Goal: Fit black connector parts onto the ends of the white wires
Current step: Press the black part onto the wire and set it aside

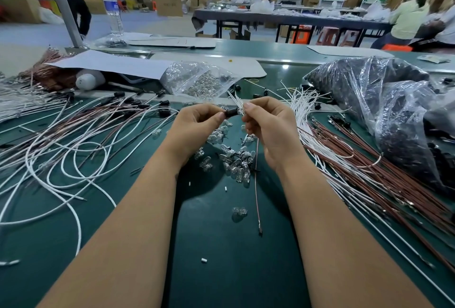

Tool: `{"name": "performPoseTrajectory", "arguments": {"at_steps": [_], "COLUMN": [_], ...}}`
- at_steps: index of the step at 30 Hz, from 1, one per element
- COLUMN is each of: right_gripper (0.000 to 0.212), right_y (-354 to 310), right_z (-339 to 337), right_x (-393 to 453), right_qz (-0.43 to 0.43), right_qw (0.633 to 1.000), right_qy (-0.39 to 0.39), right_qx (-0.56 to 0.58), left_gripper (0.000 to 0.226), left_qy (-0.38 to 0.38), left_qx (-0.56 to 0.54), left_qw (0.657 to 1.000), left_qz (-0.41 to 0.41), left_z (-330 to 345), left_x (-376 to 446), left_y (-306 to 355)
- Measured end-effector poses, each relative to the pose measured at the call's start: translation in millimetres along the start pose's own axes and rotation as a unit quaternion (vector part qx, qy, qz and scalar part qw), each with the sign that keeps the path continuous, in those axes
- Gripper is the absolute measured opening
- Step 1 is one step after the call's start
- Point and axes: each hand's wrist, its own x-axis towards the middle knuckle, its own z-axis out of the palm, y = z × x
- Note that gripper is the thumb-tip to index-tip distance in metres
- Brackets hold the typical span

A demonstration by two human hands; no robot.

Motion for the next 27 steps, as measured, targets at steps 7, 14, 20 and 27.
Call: {"name": "performPoseTrajectory", "arguments": {"at_steps": [7, 14, 20, 27], "right_gripper": [0.013, 0.017, 0.017, 0.019], "right_y": [7.4, 16.1, 16.4, 17.4], "right_z": [-1.8, -2.0, 0.4, -1.0], "right_x": [2.5, 0.3, 0.9, 0.7], "right_qz": [-0.025, 0.004, -0.002, 0.001], "right_qw": [0.995, 0.996, 0.998, 0.995], "right_qy": [-0.001, -0.025, -0.008, -0.016], "right_qx": [-0.100, -0.086, -0.054, -0.100], "left_gripper": [0.011, 0.011, 0.013, 0.005], "left_qy": [-0.004, 0.004, 0.006, -0.003], "left_qx": [0.014, 0.000, -0.021, -0.036], "left_qw": [1.000, 1.000, 1.000, 0.999], "left_qz": [0.005, -0.004, -0.019, -0.021], "left_z": [-0.5, -1.4, -3.9, -3.1], "left_x": [-0.7, -1.1, -1.2, -0.2], "left_y": [0.0, -2.8, -2.3, -2.5]}}
